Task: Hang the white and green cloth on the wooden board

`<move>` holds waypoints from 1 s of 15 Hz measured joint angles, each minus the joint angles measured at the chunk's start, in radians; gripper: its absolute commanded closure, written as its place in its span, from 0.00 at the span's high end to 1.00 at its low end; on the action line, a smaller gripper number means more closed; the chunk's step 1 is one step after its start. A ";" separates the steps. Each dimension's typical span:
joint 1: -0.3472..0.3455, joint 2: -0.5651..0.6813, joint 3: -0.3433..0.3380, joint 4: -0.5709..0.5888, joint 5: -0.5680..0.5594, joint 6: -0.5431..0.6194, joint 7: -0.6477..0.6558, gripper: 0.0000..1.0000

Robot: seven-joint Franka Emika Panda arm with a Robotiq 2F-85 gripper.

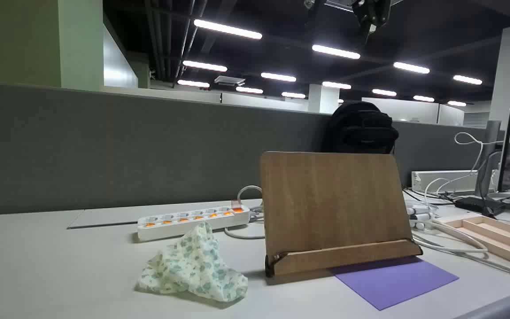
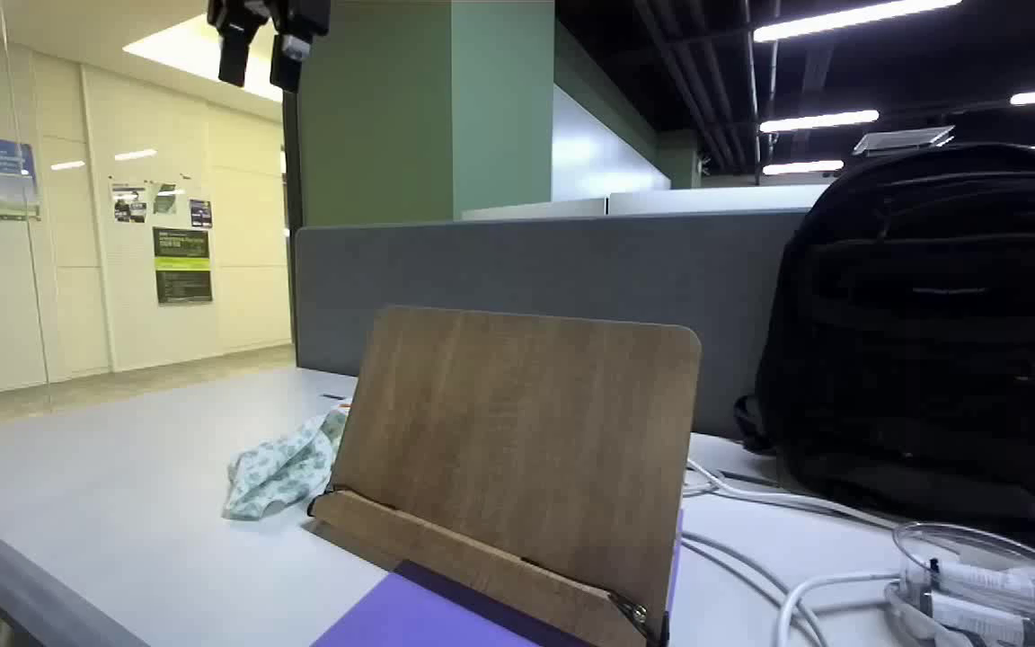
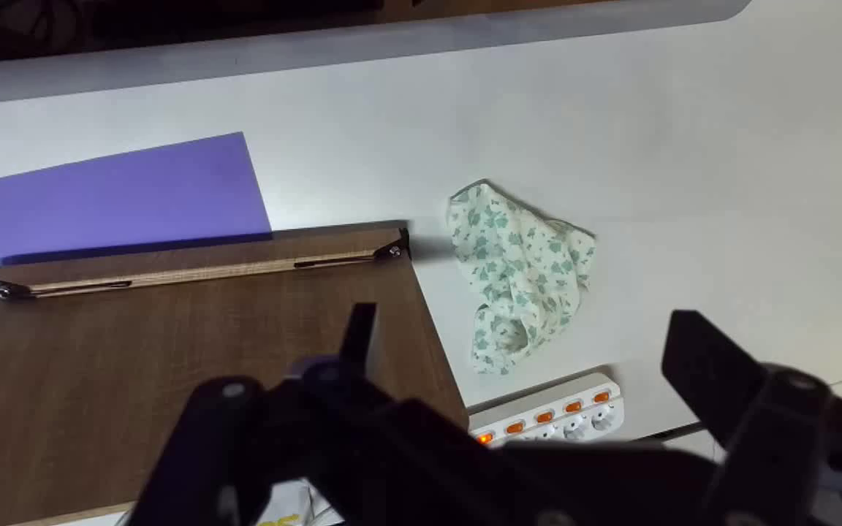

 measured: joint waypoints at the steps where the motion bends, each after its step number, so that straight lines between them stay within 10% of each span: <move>1: 0.000 0.000 0.000 0.000 0.000 0.002 0.000 1.00; 15: -0.008 0.021 0.031 -0.017 -0.021 0.038 -0.001 1.00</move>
